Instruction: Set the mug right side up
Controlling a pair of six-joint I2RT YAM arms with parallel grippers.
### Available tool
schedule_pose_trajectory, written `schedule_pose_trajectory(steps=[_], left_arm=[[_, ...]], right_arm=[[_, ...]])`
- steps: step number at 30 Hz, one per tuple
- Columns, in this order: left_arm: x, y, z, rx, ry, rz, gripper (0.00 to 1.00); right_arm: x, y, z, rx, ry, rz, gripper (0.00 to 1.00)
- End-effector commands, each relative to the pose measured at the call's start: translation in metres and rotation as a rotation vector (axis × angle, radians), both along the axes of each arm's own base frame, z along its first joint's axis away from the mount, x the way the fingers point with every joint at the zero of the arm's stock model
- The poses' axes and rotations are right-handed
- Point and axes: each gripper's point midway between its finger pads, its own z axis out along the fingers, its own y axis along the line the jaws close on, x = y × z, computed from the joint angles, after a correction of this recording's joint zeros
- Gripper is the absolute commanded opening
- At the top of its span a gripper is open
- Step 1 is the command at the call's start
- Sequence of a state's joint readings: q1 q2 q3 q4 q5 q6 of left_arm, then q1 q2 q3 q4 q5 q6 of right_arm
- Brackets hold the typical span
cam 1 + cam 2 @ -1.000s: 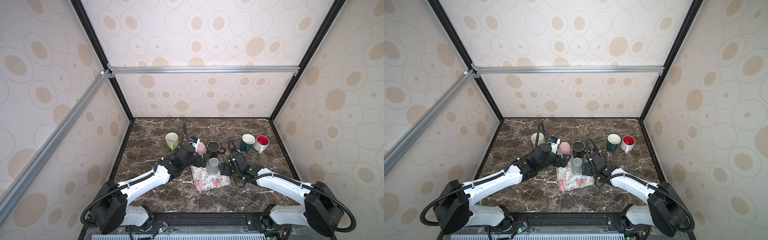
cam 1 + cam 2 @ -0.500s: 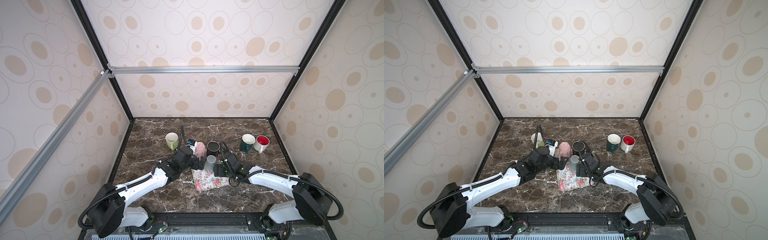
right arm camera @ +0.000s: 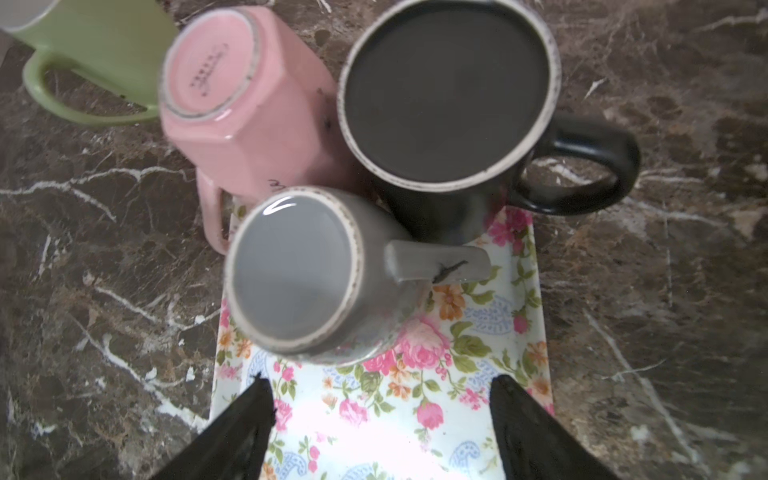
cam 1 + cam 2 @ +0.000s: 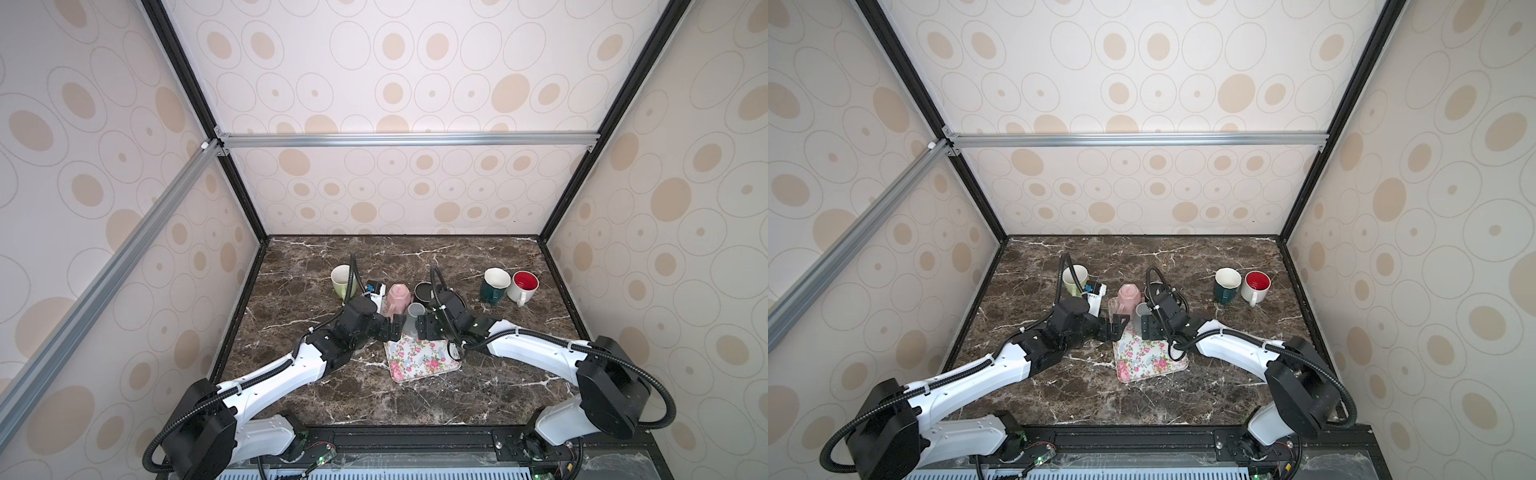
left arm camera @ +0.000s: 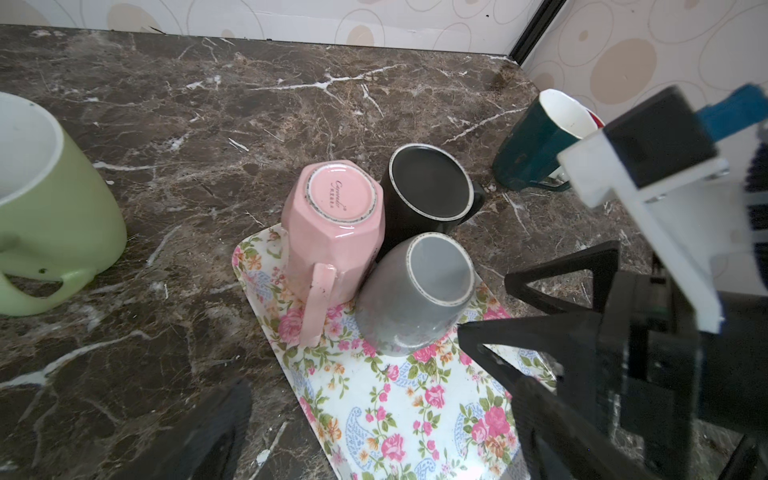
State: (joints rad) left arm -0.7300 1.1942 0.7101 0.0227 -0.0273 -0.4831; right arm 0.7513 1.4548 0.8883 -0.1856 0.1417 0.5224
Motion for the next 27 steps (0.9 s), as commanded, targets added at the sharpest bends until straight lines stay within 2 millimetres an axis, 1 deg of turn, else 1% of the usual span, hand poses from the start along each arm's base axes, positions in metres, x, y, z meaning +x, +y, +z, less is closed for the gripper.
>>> schedule_pose_trajectory(steps=[1,3,6,11,14,18,21,24,27], left_arm=[[0.002,0.006,0.006,-0.024,-0.017,0.031,0.98],[0.001,0.008,0.004,-0.03,-0.012,0.037,0.98],[-0.002,0.01,0.001,-0.043,-0.008,0.044,0.98],[-0.007,0.016,-0.003,-0.052,-0.004,0.056,0.98],[-0.008,0.019,-0.002,-0.054,-0.006,0.065,0.98],[-0.01,0.022,-0.002,-0.053,-0.01,0.073,0.99],[-0.01,0.023,-0.001,-0.051,-0.011,0.074,0.98],[-0.01,0.024,0.0,-0.047,-0.009,0.077,0.98],[-0.01,0.023,0.0,-0.053,-0.008,0.078,0.98]], right_arm=[[0.001,0.001,0.011,0.011,-0.053,0.151,0.82],[0.006,-0.007,0.013,0.024,-0.061,0.168,0.82],[0.009,-0.008,0.017,0.043,-0.077,0.239,0.81],[-0.004,0.011,0.022,0.047,-0.07,0.457,0.8],[-0.002,0.015,0.022,0.05,-0.077,0.482,0.8],[-0.005,0.021,0.01,0.048,-0.049,0.546,0.79],[-0.005,0.027,0.004,0.069,-0.049,0.591,0.79],[0.0,0.029,0.005,0.076,-0.075,0.591,0.79],[0.002,0.032,0.01,0.077,-0.094,0.611,0.79]])
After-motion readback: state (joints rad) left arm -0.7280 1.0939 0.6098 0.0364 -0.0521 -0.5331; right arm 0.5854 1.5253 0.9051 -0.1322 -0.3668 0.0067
